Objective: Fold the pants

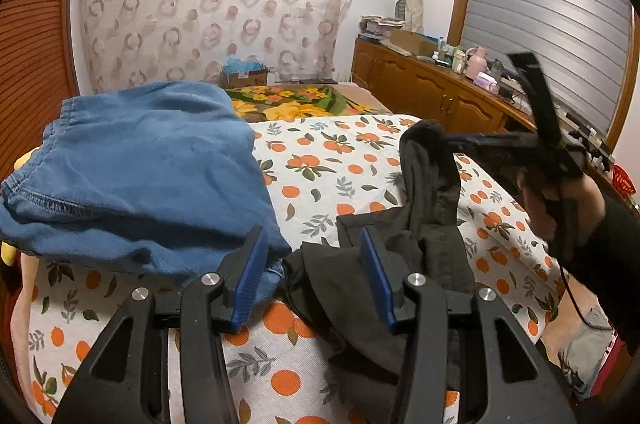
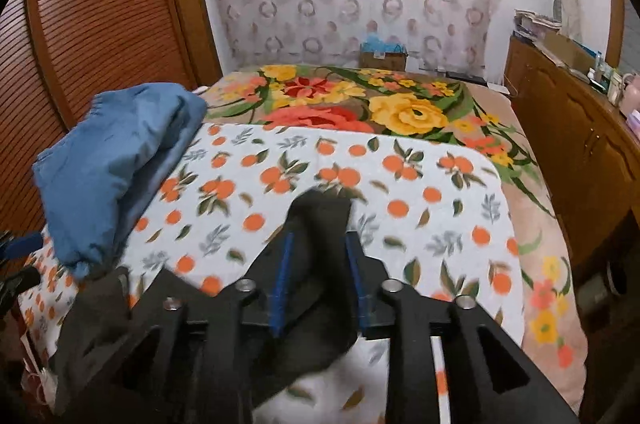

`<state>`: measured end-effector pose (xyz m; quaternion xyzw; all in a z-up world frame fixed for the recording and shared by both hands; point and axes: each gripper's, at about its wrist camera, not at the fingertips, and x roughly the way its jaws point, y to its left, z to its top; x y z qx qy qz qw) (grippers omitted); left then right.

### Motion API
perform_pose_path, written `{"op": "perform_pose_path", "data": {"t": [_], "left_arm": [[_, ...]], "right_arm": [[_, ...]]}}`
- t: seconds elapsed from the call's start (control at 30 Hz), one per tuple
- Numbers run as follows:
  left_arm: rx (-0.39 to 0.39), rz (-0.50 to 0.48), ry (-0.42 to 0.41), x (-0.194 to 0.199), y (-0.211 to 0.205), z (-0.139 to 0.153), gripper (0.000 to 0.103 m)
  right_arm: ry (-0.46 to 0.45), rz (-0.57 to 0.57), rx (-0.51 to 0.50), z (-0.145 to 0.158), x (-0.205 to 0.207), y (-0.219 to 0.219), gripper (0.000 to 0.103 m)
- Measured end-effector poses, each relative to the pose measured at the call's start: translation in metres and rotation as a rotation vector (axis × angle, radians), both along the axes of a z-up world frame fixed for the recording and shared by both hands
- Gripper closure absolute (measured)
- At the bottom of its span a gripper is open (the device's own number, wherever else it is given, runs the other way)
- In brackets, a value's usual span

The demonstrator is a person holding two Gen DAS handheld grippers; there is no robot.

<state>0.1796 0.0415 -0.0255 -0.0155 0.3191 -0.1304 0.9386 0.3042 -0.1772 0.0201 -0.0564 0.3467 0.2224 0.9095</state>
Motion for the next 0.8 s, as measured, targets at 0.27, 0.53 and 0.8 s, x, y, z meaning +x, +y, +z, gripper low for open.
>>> {"op": "perform_pose_path", "data": {"t": [0.27,0.53,0.8], "left_arm": [[0.027,0.035,-0.019,-0.018,-0.003,-0.005,0.053],[0.005,0.096,-0.040,-0.038,0.008,-0.008,0.053],[0.016,0.104,-0.046,-0.050,0.014,-0.010,0.030]], "right_arm": [[0.040,0.077,0.087,-0.003,-0.085,-0.005,0.060],[0.076,0.124,0.134,-0.018,-0.145,0.007,0.059],[0.113,0.145,0.161,-0.027,-0.167,0.020,0.057]]}}
